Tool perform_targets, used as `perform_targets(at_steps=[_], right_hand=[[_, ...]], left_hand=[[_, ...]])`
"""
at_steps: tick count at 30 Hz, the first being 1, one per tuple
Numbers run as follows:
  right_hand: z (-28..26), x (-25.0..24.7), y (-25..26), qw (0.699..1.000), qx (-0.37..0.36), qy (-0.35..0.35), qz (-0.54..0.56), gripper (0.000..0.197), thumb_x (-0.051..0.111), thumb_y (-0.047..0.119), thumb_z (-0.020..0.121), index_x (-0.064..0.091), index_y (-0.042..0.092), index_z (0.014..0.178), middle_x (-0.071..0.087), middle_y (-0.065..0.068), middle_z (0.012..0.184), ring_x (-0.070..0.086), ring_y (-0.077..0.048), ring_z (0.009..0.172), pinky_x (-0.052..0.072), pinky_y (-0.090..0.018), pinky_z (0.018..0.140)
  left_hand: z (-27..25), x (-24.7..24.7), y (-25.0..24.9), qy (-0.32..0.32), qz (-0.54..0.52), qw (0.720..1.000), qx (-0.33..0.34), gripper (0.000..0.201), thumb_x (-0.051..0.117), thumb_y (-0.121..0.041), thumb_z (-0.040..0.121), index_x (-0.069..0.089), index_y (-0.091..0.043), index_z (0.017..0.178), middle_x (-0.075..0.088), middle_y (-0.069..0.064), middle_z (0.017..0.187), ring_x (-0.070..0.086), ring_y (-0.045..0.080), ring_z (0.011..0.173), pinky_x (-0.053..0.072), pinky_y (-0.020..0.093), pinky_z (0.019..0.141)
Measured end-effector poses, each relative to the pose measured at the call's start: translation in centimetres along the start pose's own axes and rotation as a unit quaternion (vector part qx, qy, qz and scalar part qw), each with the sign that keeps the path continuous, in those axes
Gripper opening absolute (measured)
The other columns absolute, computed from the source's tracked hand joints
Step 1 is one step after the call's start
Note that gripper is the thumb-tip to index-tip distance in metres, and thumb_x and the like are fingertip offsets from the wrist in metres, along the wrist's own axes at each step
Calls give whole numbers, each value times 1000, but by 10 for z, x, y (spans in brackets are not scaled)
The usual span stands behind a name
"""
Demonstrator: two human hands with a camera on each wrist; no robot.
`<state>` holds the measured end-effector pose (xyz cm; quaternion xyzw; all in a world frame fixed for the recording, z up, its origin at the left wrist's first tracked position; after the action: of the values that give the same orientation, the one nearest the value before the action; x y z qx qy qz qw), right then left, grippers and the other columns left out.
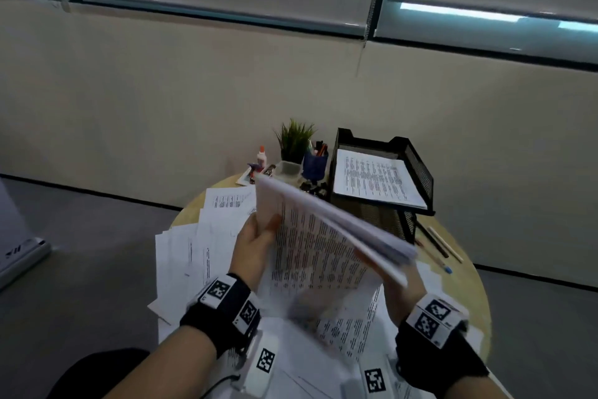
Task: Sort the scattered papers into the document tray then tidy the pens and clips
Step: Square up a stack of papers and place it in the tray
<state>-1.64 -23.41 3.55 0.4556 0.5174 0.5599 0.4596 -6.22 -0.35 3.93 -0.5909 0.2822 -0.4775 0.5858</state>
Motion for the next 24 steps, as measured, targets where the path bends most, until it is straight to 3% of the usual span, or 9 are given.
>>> perform_targets(at_steps=[2, 3, 7, 10, 12, 14, 17, 20, 24], right_hand=[[-2, 4, 13, 999, -14, -22, 21, 31, 78, 26, 71, 70, 8, 95, 72, -12, 95, 68, -31, 89, 52, -56, 86], [-1, 5, 18, 998, -16, -36, 43, 38, 82, 32, 64, 71, 10, 92, 73, -13, 96, 67, -35, 91, 51, -60, 85], [4, 1, 40, 995, -50, -62, 55, 37, 82, 43, 61, 74, 24, 91, 73, -4, 98, 66, -31, 95, 50, -58, 87], [4, -1, 33, 996, -23, -52, 68, 51, 84, 55, 45, 77, 25, 86, 74, -2, 95, 67, -29, 97, 49, -54, 92], [3, -3, 20, 995, 4, -64, 81, 47, 88, 46, 45, 77, 20, 82, 75, -4, 90, 68, -29, 93, 50, -53, 91], [3, 2, 11, 995, 27, -51, 78, 34, 84, 34, 56, 75, 18, 85, 75, -4, 89, 69, -28, 91, 51, -52, 89], [6, 6, 6, 994, 44, -51, 91, 16, 79, 23, 69, 72, 20, 83, 74, -4, 84, 68, -26, 86, 53, -42, 75], [12, 3, 9, 989, 39, -77, 121, 23, 83, 24, 63, 75, 20, 84, 75, -4, 86, 67, -30, 94, 51, -50, 87], [11, 0, 5, 992, 19, -83, 98, 24, 83, 27, 58, 73, 24, 80, 75, 0, 83, 67, -27, 93, 51, -48, 89]], left_hand=[[1, 6, -7, 9, -4, 1000, 17, 24, 53, -31, 93, 61, -23, 114, 71, -5, 105, 66, 14, 101, 54, 32, 85], [1, 10, -11, 10, -7, 1000, 26, 24, 52, -30, 93, 61, -23, 114, 71, -4, 106, 67, 13, 101, 54, 31, 84], [5, 19, -23, 19, -34, 998, 53, 32, 47, -30, 95, 56, -17, 123, 69, 0, 114, 65, 17, 106, 53, 36, 86], [7, 16, -13, 15, -54, 998, 34, 23, 46, -28, 97, 58, -23, 116, 71, -4, 106, 68, 13, 98, 56, 28, 74], [5, 14, 1, 8, -57, 998, -3, 21, 48, -31, 96, 59, -26, 112, 72, -5, 102, 69, 15, 96, 56, 30, 70], [4, 14, 12, 2, -61, 998, -33, 26, 51, -36, 94, 59, -26, 116, 72, -3, 104, 68, 18, 98, 56, 37, 75], [7, 17, 13, -9, -73, 996, -51, 31, 53, -38, 93, 57, -23, 120, 70, 2, 110, 67, 21, 100, 55, 46, 85], [11, 20, 8, -16, -94, 994, -45, 36, 53, -40, 92, 57, -21, 122, 70, 3, 110, 66, 23, 102, 53, 48, 87], [10, 17, 16, -16, -98, 993, -58, 33, 55, -44, 89, 62, -23, 114, 72, 3, 105, 67, 24, 99, 53, 49, 86]])
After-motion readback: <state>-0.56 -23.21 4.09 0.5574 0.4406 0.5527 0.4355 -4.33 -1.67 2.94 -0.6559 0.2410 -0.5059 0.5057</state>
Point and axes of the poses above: each hand's wrist, its own z-axis towards the middle knuckle, its own x-axis out of the palm, y = z × x, the point moved 6 cm from there along z, towards the middle knuckle
